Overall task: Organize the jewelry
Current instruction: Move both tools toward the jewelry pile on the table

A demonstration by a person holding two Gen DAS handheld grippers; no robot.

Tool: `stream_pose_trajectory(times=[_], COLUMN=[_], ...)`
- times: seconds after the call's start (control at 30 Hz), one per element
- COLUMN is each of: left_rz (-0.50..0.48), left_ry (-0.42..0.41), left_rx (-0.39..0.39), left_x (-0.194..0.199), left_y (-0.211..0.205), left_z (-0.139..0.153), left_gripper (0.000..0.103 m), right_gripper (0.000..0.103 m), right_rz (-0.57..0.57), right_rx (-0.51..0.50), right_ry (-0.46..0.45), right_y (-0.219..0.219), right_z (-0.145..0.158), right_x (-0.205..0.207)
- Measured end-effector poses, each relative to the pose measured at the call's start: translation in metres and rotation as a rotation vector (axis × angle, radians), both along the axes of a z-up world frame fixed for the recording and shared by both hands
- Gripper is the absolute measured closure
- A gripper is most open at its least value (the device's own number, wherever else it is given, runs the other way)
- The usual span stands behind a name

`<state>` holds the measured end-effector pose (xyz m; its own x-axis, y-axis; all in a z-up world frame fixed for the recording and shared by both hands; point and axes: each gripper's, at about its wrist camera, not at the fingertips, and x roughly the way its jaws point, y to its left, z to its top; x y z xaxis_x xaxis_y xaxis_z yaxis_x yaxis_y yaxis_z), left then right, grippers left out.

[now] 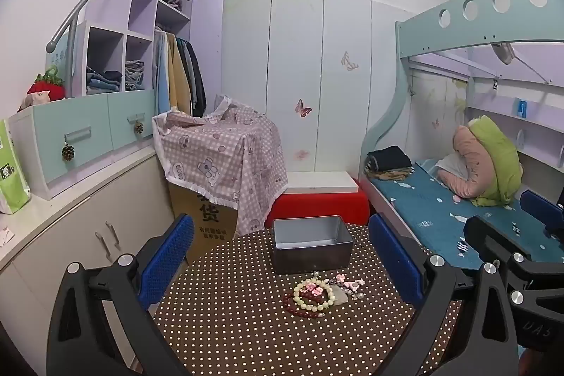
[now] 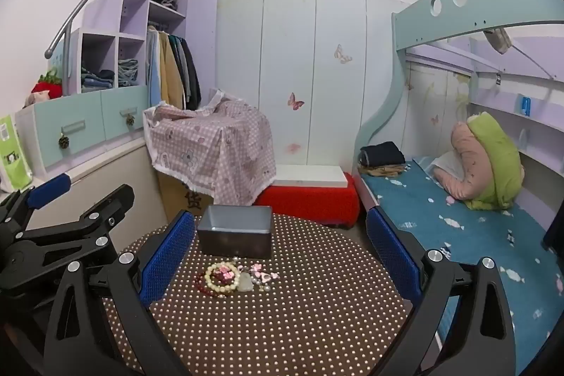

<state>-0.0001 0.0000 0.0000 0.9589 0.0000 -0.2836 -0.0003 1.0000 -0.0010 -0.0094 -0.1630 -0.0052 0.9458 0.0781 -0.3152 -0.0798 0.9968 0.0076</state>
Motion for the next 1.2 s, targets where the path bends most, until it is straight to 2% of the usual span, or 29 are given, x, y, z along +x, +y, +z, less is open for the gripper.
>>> stream_pose_trajectory(times=[1.2], left_rz=[-0.004], left_ry=[0.023], left_rx=[0.007], left_x=[0.0069], left_y=[-0.0049], left_z=[-0.0099], left_gripper=[0.007], right_gripper=[0.008], right_rz=[0.003], right_rx=[0.006], right_ry=[0.008], right_y=[-0.0011], right_z=[-0.0068], right_x=[0.0041])
